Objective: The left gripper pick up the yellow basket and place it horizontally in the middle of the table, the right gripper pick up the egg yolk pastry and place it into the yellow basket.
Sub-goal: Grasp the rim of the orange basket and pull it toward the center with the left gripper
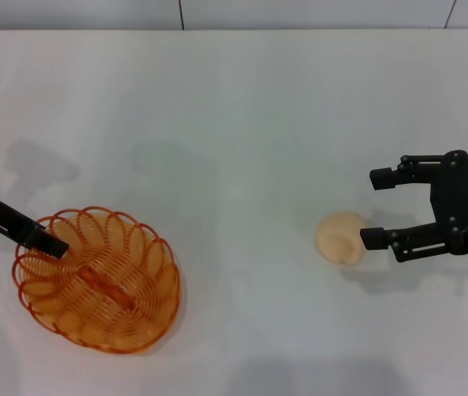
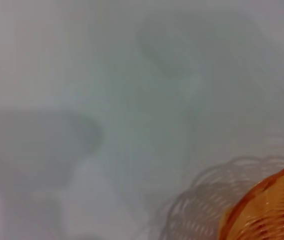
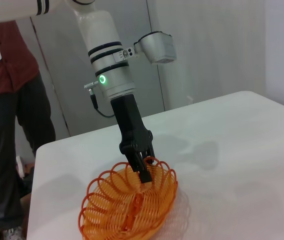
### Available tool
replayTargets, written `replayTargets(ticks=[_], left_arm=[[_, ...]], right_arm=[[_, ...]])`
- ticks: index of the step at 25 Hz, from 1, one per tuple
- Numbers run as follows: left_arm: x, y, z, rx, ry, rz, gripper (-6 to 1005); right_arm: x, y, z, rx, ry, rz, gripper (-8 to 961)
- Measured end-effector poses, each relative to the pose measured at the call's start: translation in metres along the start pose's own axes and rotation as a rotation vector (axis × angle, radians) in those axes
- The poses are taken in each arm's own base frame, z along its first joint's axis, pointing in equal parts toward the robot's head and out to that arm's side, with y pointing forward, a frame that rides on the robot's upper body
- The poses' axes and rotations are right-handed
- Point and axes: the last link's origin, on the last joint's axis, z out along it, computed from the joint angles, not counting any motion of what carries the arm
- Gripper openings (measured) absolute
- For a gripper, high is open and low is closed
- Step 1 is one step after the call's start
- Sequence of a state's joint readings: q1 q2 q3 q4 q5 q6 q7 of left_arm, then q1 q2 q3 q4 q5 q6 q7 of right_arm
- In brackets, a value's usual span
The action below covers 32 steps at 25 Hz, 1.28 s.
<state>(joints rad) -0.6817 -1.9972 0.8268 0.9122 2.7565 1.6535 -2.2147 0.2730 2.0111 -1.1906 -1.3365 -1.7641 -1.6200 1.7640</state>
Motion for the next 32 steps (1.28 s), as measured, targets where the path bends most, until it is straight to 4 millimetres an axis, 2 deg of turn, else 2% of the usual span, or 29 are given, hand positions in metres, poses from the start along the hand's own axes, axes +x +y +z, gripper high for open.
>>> replayTargets(ticks=[15, 24, 32], left_arm=[[0.003, -0.003, -0.002, 0.021, 0.013, -0.005, 130], [0.005, -0.002, -0.007, 0.016, 0.016, -0.013, 124], [0.011, 0.0, -0.022, -0.04, 0.105, -0.078, 96]], right_arm=[[-0.001, 0.0, 0.0, 0.002, -0.001, -0.005, 843], [-0.001, 0.0, -0.001, 0.003, -0.001, -0.008, 843], [-0.003, -0.001, -0.001, 0.007, -0.005, -0.011, 843]])
